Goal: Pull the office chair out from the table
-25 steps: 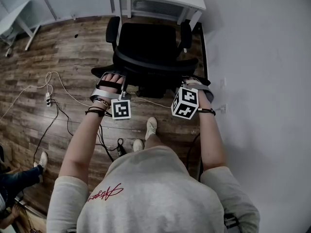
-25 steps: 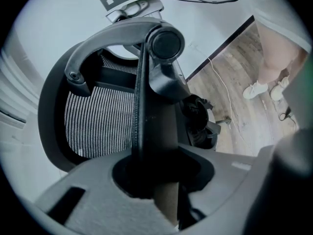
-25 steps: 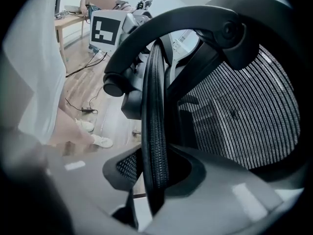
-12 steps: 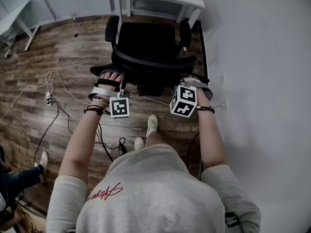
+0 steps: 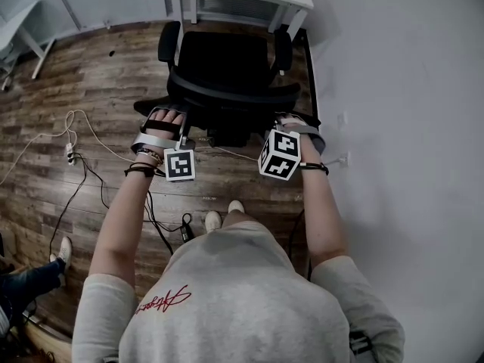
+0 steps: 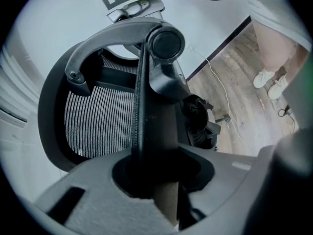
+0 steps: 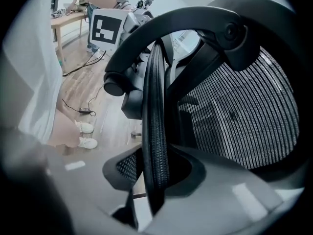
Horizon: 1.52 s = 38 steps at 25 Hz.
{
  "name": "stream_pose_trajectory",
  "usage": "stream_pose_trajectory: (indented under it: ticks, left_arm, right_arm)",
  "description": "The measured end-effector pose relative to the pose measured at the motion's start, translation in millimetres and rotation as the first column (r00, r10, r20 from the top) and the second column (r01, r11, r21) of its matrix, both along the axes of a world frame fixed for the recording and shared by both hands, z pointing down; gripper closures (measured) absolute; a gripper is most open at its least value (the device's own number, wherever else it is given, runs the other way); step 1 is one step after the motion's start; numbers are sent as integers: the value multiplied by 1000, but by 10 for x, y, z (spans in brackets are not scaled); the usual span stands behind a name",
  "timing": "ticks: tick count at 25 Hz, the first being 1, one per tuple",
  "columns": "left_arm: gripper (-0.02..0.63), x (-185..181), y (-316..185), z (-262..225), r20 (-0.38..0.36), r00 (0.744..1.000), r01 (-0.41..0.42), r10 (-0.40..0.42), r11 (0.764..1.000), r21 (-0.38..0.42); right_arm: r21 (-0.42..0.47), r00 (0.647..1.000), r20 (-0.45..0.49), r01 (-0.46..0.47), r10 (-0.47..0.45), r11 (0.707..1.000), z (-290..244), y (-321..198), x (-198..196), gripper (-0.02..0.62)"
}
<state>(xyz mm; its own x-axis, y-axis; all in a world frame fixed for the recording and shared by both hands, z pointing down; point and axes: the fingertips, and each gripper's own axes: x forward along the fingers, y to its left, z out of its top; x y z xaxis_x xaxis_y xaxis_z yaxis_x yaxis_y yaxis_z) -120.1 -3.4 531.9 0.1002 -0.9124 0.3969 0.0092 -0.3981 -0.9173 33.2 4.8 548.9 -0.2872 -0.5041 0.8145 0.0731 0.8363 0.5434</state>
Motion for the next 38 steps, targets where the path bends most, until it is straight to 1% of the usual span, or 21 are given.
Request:
stream_pose_trajectory:
  ticks: [6, 9, 15, 21, 24, 26, 29, 31, 33, 35, 36, 38]
  left_arm:
    - [509, -5, 21, 0, 2, 1000, -3, 3, 1000, -12]
    - [509, -24, 5, 17, 19, 1000, 5, -4, 1000, -18]
    - [509, -18, 22, 41, 11, 1000, 10, -10, 999, -41]
    - [495, -23, 31, 1, 25, 1000, 13, -11, 998, -57]
    - [461, -57, 58, 78, 49, 999, 18, -12, 993, -116]
    - [456, -83, 71, 105, 51, 998, 34, -26, 986, -164]
    - [455, -76, 86, 105, 36, 999, 46, -40, 976, -213]
    - [442, -78, 106, 133, 46, 998, 42, -32, 970, -238]
    - [450, -85, 148, 169, 60, 998, 44, -27, 955, -293]
    - [445, -80, 179, 180, 53, 998, 55, -38, 932, -359]
    - [445, -80, 181, 174, 45, 998, 63, -49, 923, -379]
    - [451, -92, 161, 147, 37, 997, 82, -73, 920, -382]
  right_arm:
    - [14, 1000, 2, 4, -5, 1000, -7, 23, -6, 492]
    - [28, 1000, 1, 10, -10, 1000, -15, -7, -1, 494]
    - [86, 999, -5, 35, -35, 996, -2, -18, 1, 500]
    - [69, 999, -6, 36, -35, 997, -47, -2, 13, 499]
    - [89, 999, -9, 45, -45, 995, -38, -10, 15, 488]
    - [104, 999, -10, 52, -51, 993, -29, -21, 7, 503]
    - [82, 998, -12, 55, -54, 995, -20, -5, 6, 483]
    - [52, 998, -10, 57, -57, 997, -25, 18, -3, 458]
    - [12, 998, -10, 58, -58, 998, -27, 55, -6, 429]
    - [-21, 998, -15, 57, -57, 998, -28, 89, 2, 404]
    - [-27, 998, -21, 58, -58, 998, -28, 98, 2, 397]
    - [-25, 997, -39, 61, -62, 998, -23, 100, -1, 395]
